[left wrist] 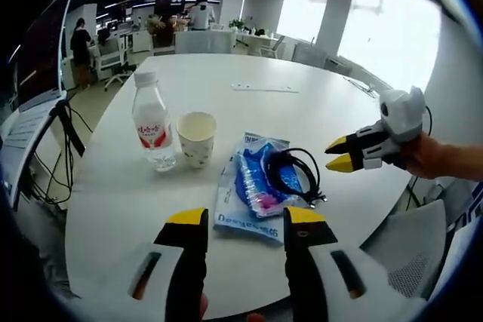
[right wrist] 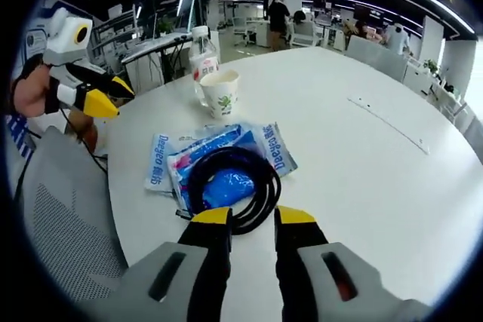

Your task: Arrange the tabletop items into an orderly group along one side of the table until the central work area is clear of visible clutter.

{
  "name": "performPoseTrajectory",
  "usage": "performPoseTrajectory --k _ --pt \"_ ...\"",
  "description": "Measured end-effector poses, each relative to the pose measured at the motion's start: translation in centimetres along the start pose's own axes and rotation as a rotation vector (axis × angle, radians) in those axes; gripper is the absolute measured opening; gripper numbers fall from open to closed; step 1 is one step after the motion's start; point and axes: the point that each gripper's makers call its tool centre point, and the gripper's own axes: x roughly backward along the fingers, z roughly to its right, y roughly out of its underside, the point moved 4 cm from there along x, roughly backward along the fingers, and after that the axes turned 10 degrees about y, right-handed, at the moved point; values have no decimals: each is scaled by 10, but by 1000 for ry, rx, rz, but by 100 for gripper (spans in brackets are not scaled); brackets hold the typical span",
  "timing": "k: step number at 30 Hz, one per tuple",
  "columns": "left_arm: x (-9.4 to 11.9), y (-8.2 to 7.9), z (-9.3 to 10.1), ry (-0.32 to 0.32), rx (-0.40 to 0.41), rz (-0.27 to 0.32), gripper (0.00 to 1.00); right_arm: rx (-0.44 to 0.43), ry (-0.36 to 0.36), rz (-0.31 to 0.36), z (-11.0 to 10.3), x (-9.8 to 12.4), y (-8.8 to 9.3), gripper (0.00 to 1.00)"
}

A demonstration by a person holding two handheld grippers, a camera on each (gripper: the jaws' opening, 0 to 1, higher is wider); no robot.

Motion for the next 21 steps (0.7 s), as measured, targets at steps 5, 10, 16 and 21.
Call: performPoseTrajectory --k 5,10,16,21 --pt "3 2 1 -8 9 5 39 -66 15 -18 1 -10 4 22" --pt "6 3 1 -14 4 10 39 -131 6 -26 -4 -21 4 27" --pt "10 1 -1 -20 -1 14 40 -147 9 -51 -8 -33 4 33" --pt "13 -3 -2 -26 5 29 40 -159 14 -82 -8 -44 4 35"
